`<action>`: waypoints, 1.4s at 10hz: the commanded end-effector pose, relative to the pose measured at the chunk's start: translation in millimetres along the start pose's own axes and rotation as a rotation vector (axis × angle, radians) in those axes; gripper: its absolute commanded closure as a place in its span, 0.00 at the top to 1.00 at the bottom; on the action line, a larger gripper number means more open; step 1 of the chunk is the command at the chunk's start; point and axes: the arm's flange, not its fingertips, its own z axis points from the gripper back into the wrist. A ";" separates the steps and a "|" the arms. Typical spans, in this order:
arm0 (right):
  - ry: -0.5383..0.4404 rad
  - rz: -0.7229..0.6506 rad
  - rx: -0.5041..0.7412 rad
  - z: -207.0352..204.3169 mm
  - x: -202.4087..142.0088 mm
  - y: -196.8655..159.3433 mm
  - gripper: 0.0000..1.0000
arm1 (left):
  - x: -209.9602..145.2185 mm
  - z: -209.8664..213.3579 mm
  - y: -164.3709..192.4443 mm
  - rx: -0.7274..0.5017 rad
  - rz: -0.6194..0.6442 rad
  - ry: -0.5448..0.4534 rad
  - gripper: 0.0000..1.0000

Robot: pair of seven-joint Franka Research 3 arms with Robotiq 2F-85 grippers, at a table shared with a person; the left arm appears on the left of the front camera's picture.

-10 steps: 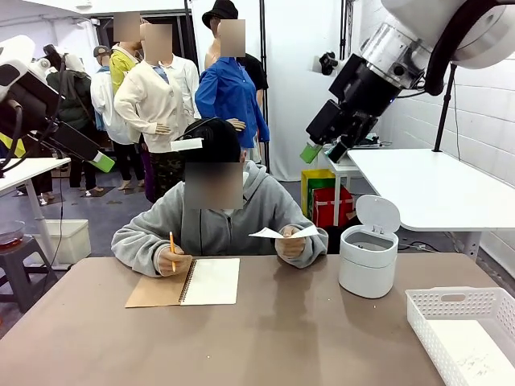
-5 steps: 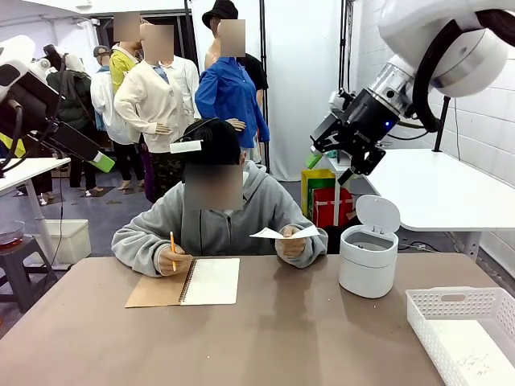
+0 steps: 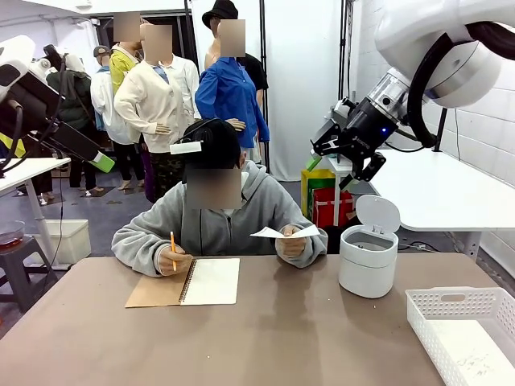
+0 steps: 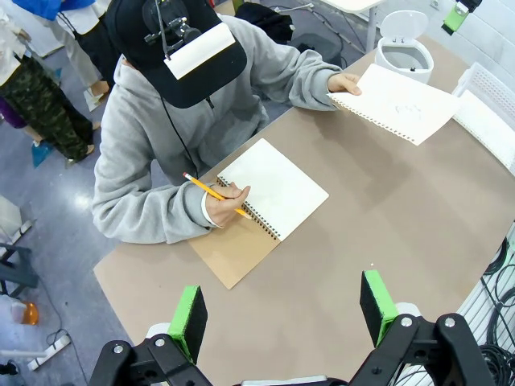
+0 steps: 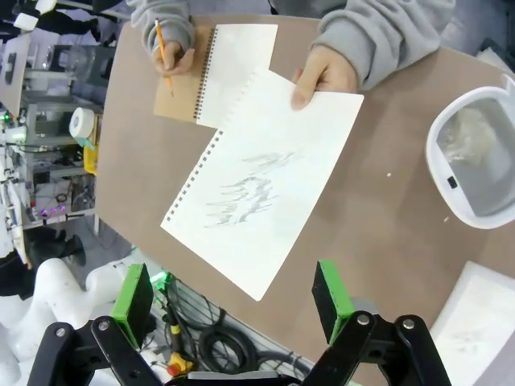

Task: Sort the paper based on its condition.
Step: If a person hands you a paper, place it in the Organizing basket , and if it's crumpled, put it in the Trash can.

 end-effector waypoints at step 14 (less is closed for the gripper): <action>0.210 -0.688 0.277 -124.6 41.3 -109.4 1.00 | 0.4 -0.1 -1.0 -0.011 0.017 -0.003 1.00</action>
